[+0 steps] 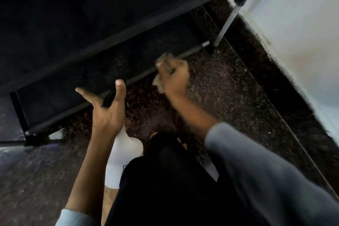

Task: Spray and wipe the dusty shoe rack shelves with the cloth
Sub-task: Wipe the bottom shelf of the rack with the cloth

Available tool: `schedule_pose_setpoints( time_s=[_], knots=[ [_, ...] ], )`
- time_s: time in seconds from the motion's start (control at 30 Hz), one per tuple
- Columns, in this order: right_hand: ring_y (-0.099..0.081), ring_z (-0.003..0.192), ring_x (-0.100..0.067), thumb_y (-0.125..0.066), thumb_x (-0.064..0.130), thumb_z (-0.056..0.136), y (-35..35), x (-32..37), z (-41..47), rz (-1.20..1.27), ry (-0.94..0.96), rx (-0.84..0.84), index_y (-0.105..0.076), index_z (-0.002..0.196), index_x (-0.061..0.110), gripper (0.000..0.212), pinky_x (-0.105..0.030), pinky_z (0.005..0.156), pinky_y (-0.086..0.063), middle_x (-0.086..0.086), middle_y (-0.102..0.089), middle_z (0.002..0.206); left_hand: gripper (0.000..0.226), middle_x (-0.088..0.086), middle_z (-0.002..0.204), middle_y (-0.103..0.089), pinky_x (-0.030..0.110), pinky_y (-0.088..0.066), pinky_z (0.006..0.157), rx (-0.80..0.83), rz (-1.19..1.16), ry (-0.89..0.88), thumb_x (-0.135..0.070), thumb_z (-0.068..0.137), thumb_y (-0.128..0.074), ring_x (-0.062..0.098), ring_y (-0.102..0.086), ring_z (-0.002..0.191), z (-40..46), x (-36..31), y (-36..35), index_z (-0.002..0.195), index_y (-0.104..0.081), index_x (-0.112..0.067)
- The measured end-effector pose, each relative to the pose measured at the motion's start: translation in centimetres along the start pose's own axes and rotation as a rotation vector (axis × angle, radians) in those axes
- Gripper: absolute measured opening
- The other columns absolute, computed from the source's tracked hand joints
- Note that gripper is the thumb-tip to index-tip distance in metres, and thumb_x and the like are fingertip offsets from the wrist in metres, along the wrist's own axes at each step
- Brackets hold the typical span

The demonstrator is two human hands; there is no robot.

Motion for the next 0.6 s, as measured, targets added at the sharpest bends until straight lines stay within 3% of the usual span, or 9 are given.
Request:
schedule_pose_setpoints(
  time_s=[0.03,0.1,0.23,0.3,0.4,0.47,0.53,0.6],
  knots=[
    [-0.065,0.082,-0.004,-0.067,0.008,0.086,-1.2,-0.1,-1.5,0.051,-0.005,0.053,-0.064,0.101,-0.009,0.023,-0.019,0.083,-0.051,-0.010,-0.059,0.092,0.114,0.006,0.158,-0.029,0.036,-0.023,0.118,0.003,0.001,0.001,-0.064,0.088,-0.051,0.020,-0.027,0.144,0.0,0.1,-0.2,0.143,0.037,-0.017],
    [-0.062,0.073,0.000,-0.067,0.010,0.086,-1.7,-0.2,-2.2,0.087,-0.040,0.087,-0.066,0.101,-0.005,0.021,-0.015,0.076,-0.051,-0.009,-0.060,0.093,0.109,0.005,0.159,-0.025,0.029,-0.021,0.112,0.008,-0.002,0.007,-0.061,0.090,-0.049,0.021,-0.023,0.146,-0.4,0.0,-0.4,0.144,0.036,-0.019],
    [-0.065,0.084,-0.008,-0.071,0.007,0.078,2.4,-1.6,3.5,0.213,-0.078,-0.120,-0.075,0.089,0.000,0.013,-0.024,0.086,-0.052,-0.007,-0.073,0.090,0.112,0.005,0.160,-0.025,0.022,-0.018,0.105,0.013,-0.041,-0.009,-0.063,0.088,-0.049,0.017,-0.020,0.146,-0.2,0.1,0.0,0.145,0.035,-0.016],
    [-0.066,0.090,-0.017,-0.070,0.008,0.081,5.2,-2.8,6.9,0.279,-0.212,-0.239,-0.073,0.098,-0.002,0.020,-0.032,0.090,-0.053,-0.010,-0.072,0.095,0.114,0.008,0.157,-0.031,0.018,-0.019,0.103,0.018,-0.046,-0.008,-0.065,0.086,-0.050,0.017,-0.024,0.146,-0.1,0.4,0.0,0.144,0.036,-0.018],
    [-0.065,0.101,-0.020,-0.070,0.015,0.085,6.8,-3.7,8.0,0.250,-0.319,-0.315,-0.068,0.114,0.001,0.033,-0.032,0.093,-0.051,-0.011,-0.069,0.111,0.112,0.006,0.153,-0.039,0.007,-0.021,0.091,0.043,-0.018,-0.001,-0.065,0.087,-0.049,0.009,-0.038,0.137,-0.2,0.4,-0.3,0.143,0.037,-0.021],
    [-0.065,0.093,-0.018,-0.070,0.016,0.084,5.0,-2.8,5.2,0.223,-0.274,-0.278,-0.069,0.110,0.001,0.030,-0.031,0.086,-0.053,-0.013,-0.071,0.104,0.107,-0.004,0.154,-0.029,0.004,-0.025,0.089,0.040,-0.033,-0.001,-0.060,0.089,-0.049,-0.004,-0.045,0.121,-0.4,0.0,-0.4,0.146,0.034,-0.021],
    [-0.064,0.082,-0.019,-0.070,0.019,0.084,1.7,-1.9,0.9,0.095,-0.175,-0.159,-0.072,0.098,0.000,0.024,-0.027,0.073,-0.049,-0.015,-0.072,0.091,0.106,-0.001,0.159,-0.023,0.015,-0.021,0.100,0.025,-0.051,-0.001,-0.060,0.090,-0.048,0.007,-0.033,0.137,-0.2,0.0,-0.1,0.147,0.032,-0.021],
    [-0.063,0.081,-0.018,-0.066,0.016,0.085,-1.8,-1.2,-3.2,0.051,-0.095,0.037,-0.071,0.095,-0.003,0.021,-0.021,0.069,-0.045,-0.016,-0.070,0.091,0.106,0.002,0.161,-0.021,0.024,-0.018,0.108,0.020,-0.074,-0.017,-0.062,0.089,-0.047,0.019,-0.021,0.146,-0.2,-0.2,0.3,0.146,0.032,-0.021]
  ],
)
Point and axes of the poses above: each hand's wrist, its own z-axis towards the middle knuckle, its own y-axis out of the back of the hand, x = y × z, the point moved 6 cm from there along z, towards the middle knuckle
